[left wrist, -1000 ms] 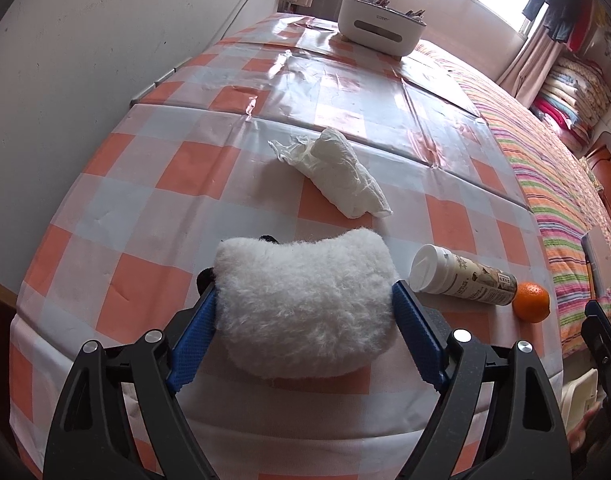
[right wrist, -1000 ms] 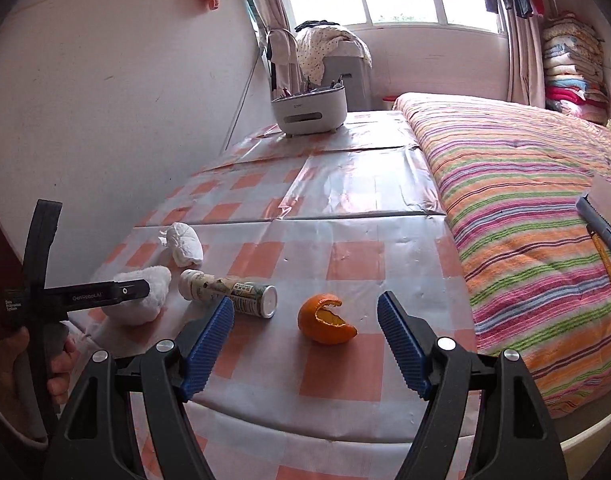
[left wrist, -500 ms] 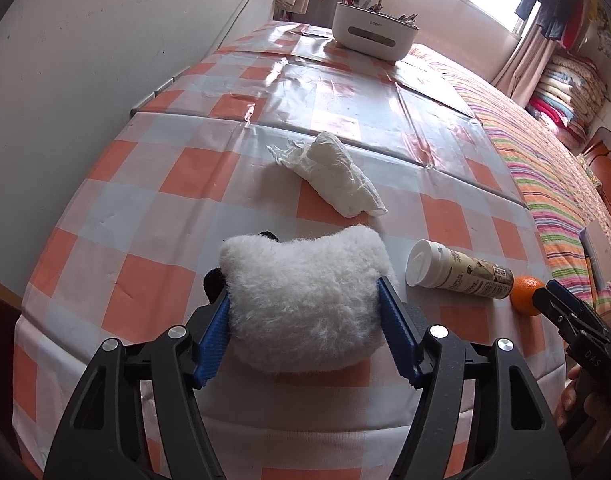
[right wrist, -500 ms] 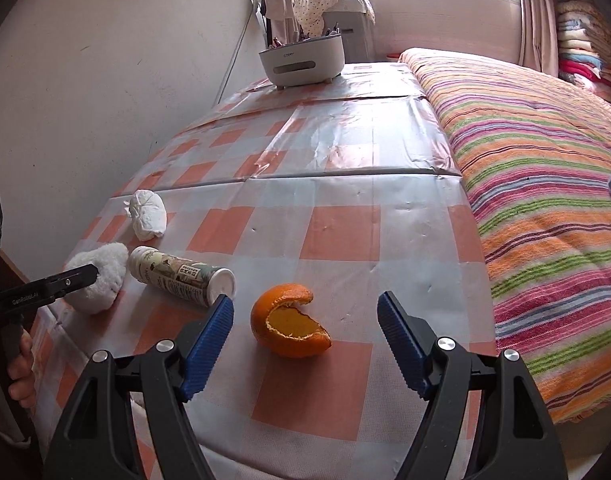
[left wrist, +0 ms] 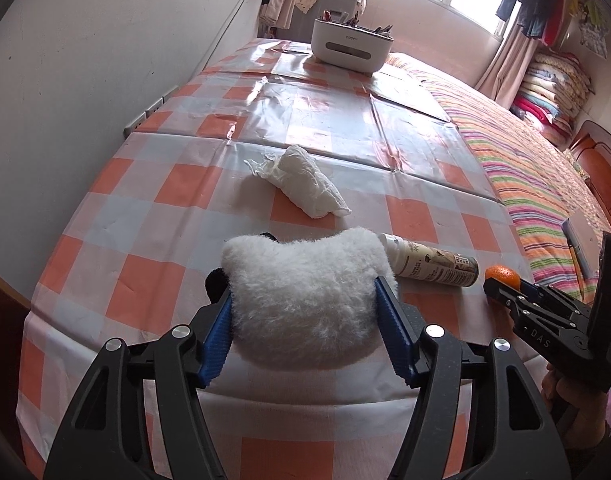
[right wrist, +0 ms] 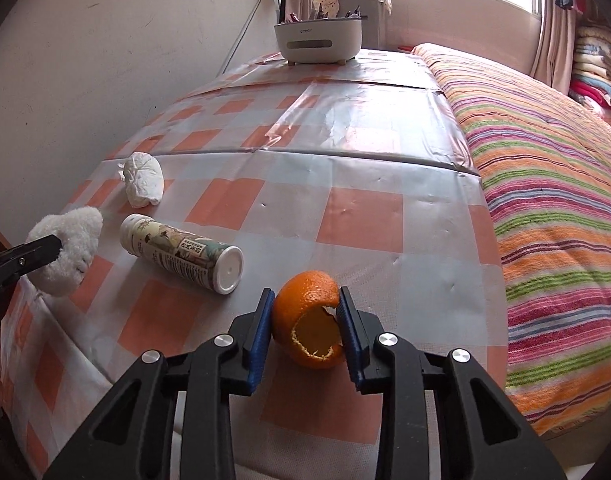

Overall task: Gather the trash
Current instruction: 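Grasp the orange peel with the right tool while the left tool holds the fluffy toy, then carry the orange peel over the cream bin with the right tool while the left tool holds the toy, then open the right tool to drop the orange peel into the cream bin, then open the left tool to drop the white fluffy toy into the bin, then move the left tool to the crumpled white tissue and grasp it, then grasp the tall printed drink bottle with the right tool while the left tool holds the tissue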

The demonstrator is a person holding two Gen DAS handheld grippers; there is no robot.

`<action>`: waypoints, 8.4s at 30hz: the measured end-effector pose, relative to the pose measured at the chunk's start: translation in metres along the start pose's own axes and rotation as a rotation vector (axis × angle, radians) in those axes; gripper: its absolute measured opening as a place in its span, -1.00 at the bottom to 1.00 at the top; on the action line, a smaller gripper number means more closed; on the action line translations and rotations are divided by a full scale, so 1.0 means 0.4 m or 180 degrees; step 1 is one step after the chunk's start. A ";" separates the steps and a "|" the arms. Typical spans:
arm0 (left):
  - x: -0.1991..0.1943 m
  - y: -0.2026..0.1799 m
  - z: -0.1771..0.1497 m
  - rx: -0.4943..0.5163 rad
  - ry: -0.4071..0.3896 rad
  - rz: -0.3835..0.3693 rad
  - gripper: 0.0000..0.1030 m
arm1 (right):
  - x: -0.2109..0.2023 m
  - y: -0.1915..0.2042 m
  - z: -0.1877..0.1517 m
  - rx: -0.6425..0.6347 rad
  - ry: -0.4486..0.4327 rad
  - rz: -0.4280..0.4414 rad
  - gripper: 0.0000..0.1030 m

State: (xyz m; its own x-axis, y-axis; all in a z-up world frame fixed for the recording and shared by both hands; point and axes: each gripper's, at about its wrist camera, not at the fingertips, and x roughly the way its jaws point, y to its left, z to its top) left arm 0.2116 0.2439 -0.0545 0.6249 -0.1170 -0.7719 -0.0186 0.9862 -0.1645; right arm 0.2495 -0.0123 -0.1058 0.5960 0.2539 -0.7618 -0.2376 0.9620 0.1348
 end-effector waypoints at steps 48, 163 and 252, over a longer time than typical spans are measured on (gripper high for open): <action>-0.423 -0.390 -0.296 0.0675 -0.0440 -0.0740 0.23 | -0.532 -0.233 -0.495 0.1718 -0.1236 0.0512 -0.43; -0.264 -0.796 -0.367 0.1478 0.0348 -0.1489 0.52 | -0.737 -0.468 -0.639 0.2302 -0.1538 -0.0259 0.20; 0.161 0.080 0.094 -0.0727 0.1096 0.0188 -0.54 | 0.087 0.172 0.139 -0.1926 0.0492 0.1208 0.20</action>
State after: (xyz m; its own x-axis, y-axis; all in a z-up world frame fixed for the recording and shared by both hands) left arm 0.2808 0.2724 -0.0865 0.3207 -0.1317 -0.9380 -0.2434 0.9456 -0.2160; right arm 0.2966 0.0684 -0.0876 0.2840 0.4987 -0.8189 -0.8152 0.5752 0.0675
